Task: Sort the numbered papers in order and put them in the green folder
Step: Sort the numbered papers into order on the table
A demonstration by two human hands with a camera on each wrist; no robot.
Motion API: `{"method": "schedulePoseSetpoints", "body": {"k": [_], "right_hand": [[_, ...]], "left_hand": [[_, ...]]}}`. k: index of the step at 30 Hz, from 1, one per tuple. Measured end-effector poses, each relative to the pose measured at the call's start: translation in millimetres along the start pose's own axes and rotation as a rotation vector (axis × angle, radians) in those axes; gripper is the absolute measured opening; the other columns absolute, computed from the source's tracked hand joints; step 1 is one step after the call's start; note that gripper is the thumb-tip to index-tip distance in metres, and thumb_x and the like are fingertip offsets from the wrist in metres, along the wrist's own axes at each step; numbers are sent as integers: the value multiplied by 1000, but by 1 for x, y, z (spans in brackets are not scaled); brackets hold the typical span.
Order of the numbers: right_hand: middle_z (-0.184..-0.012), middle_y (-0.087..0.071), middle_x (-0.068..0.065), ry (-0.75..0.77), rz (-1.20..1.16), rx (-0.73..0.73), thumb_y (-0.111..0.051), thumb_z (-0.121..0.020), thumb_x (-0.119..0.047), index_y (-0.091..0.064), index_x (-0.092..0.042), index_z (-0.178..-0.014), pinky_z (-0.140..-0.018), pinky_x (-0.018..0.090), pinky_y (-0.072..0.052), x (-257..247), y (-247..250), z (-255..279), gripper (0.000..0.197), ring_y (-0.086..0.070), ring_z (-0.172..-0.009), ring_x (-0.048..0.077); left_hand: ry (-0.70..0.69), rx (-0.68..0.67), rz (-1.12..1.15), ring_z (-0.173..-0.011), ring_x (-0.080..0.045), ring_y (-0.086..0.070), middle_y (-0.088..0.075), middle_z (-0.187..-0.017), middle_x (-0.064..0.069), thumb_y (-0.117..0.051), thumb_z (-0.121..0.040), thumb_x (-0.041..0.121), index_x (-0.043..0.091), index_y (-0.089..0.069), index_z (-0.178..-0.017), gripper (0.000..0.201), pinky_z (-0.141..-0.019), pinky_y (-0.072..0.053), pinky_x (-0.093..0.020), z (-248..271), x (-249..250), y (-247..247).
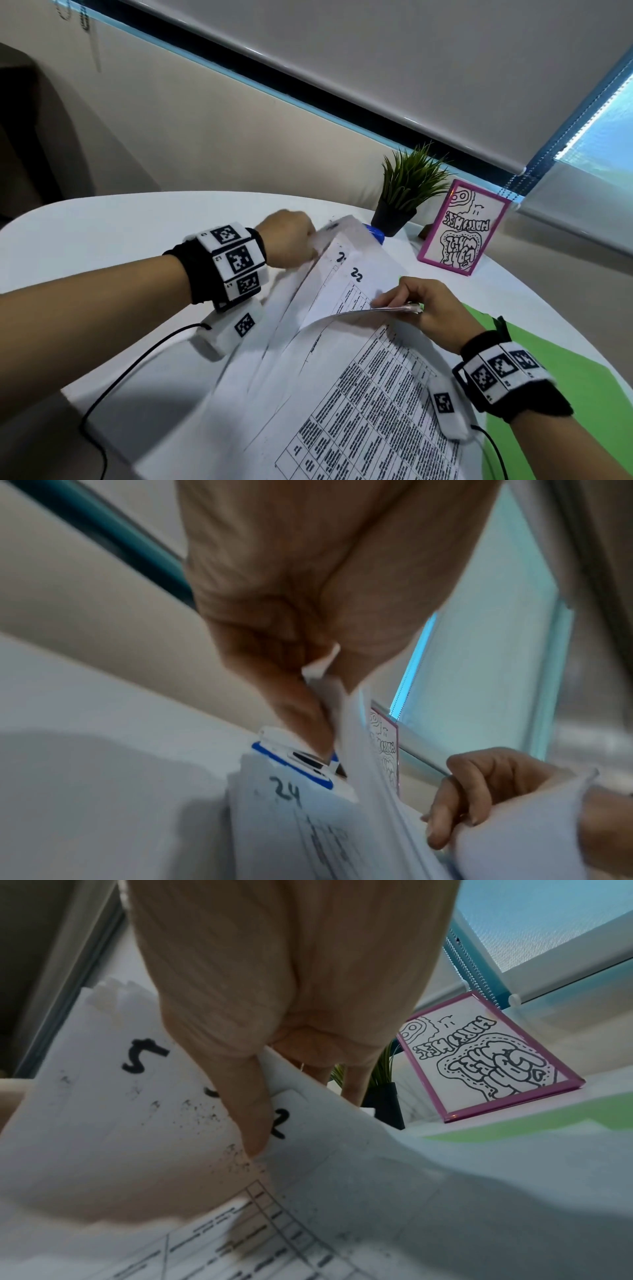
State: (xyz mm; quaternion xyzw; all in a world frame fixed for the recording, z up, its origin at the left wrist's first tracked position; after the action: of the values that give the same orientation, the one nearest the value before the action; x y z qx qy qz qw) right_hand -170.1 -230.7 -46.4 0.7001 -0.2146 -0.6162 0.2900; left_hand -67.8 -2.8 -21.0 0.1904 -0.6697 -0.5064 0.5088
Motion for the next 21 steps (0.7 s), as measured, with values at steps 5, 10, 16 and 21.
{"method": "schedulePoseSetpoints", "body": {"k": [5, 10, 16, 21], "right_hand": [[-88, -77, 8, 5, 20, 0, -72, -80, 8, -58, -4, -71, -86, 34, -56, 2, 0, -1, 20, -73, -95, 17], [-86, -76, 11, 24, 41, 21, -71, -80, 11, -59, -8, -69, -79, 24, -55, -1, 0, 0, 24, -73, -90, 12], [-86, -75, 10, 36, 52, 26, -73, -79, 8, -60, -3, -71, -78, 24, -55, -2, 2, 1, 18, -73, -89, 11], [-86, -77, 7, 39, 39, 42, -72, -79, 9, -60, -3, -71, -76, 18, -53, -4, 3, 5, 20, -73, -88, 11]], "left_hand": [[-52, 295, 121, -83, -28, -63, -69, -91, -7, -63, -90, 31, 13, -64, -100, 21, -68, -46, -30, -3, -1, 26], [55, -131, -105, -77, -26, -64, -71, -84, -7, -71, -83, 25, 10, -71, -92, 17, -67, -50, -29, 6, -23, 14], [-25, 683, 160, -99, -34, -63, -70, -100, -15, -61, -84, 13, 12, -72, -100, 19, -79, -47, -34, 9, -28, 129], [-26, 794, 527, -81, -22, -67, -73, -87, -8, -65, -74, 29, 14, -69, -84, 18, -73, -55, -31, 8, -27, 149]]}}
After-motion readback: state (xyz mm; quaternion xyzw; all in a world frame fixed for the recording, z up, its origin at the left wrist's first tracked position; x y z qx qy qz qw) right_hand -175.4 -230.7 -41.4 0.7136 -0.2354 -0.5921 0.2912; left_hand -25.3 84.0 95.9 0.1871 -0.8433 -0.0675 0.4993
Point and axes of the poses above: each hand's wrist, its own z-axis away from the middle knuckle, its own y-axis out of the back of the hand, x = y × z, the point moved 5 cm from there along -z, towards the middle knuckle
